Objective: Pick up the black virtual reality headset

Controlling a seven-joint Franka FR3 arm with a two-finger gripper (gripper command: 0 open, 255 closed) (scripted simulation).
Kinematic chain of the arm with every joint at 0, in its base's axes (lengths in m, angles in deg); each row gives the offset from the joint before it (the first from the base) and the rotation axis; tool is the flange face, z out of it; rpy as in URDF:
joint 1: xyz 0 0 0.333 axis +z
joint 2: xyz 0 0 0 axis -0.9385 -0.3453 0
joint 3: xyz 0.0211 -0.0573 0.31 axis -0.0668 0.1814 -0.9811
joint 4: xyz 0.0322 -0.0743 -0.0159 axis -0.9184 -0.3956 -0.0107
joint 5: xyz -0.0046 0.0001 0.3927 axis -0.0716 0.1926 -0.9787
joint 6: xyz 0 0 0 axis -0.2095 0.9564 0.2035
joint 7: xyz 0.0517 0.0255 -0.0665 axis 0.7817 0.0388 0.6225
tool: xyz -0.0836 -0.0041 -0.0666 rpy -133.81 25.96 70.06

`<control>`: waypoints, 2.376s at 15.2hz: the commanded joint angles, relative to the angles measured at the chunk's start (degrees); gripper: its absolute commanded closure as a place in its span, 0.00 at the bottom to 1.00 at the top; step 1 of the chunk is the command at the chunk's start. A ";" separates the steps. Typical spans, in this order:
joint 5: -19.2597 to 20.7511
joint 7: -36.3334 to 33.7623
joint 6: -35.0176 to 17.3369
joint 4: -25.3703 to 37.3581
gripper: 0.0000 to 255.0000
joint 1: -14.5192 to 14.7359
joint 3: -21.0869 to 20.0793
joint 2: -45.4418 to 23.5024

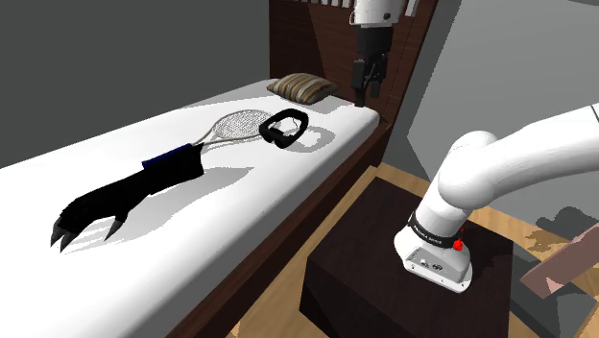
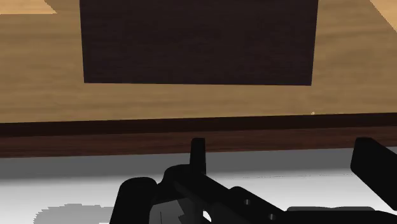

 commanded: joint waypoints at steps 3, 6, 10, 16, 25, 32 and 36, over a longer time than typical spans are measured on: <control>0.63 0.69 -3.60 -0.24 0.00 -0.29 0.24 -3.31; 1.51 1.59 -8.79 0.01 0.00 -0.72 0.60 -8.66; 2.60 2.61 -15.22 1.45 0.00 -1.29 1.04 -16.39; 4.07 3.79 -23.34 5.97 0.00 -2.09 1.66 -28.78; 5.89 5.04 -31.30 17.82 0.00 -3.04 2.54 -48.12; 6.88 5.89 -33.58 31.37 0.00 -3.63 3.17 -63.55; 7.24 6.36 -33.30 40.24 0.00 -3.93 3.45 -71.92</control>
